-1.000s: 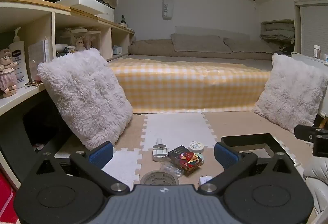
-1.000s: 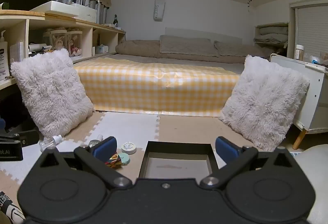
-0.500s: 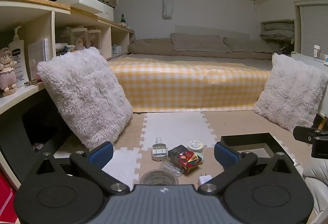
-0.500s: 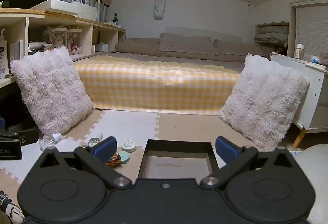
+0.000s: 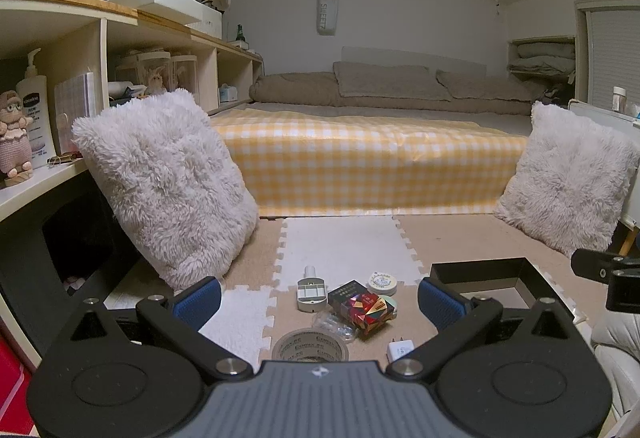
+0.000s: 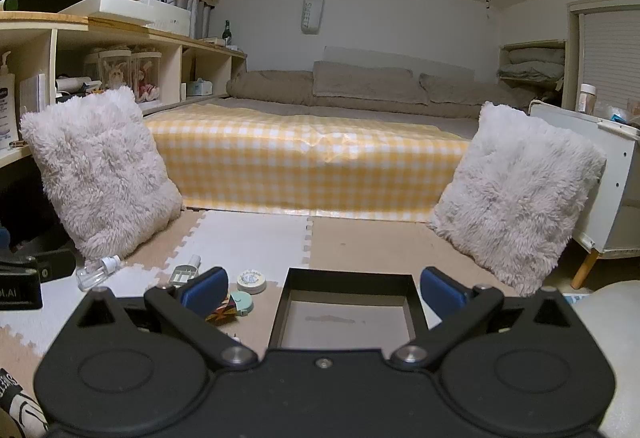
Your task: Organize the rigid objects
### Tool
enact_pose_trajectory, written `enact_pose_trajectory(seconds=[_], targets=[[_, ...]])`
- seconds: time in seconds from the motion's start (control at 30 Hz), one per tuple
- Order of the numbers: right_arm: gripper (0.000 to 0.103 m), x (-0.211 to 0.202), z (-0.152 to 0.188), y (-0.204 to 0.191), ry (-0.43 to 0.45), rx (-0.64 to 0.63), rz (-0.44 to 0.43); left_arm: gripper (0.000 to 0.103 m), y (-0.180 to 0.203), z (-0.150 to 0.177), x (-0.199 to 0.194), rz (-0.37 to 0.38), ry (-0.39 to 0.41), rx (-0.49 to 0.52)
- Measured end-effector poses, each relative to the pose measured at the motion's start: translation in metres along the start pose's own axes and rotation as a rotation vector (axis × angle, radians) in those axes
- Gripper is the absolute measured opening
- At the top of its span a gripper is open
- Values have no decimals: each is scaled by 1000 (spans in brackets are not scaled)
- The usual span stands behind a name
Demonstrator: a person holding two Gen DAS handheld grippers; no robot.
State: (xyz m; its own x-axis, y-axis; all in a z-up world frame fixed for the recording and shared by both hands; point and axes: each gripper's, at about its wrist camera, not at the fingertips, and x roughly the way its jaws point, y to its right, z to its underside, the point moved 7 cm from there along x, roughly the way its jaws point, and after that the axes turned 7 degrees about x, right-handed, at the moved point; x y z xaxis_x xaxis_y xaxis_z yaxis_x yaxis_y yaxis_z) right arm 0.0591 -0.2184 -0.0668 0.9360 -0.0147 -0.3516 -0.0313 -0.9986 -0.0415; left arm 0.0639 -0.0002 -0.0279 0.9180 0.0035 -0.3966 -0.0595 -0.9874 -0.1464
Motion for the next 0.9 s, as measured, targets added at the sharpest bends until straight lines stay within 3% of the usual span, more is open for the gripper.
enact_pose_trajectory(seconds=[0.9], targets=[[103,3,4,-2,-22,-13,4,103,0,0,1,2,-5,-3]])
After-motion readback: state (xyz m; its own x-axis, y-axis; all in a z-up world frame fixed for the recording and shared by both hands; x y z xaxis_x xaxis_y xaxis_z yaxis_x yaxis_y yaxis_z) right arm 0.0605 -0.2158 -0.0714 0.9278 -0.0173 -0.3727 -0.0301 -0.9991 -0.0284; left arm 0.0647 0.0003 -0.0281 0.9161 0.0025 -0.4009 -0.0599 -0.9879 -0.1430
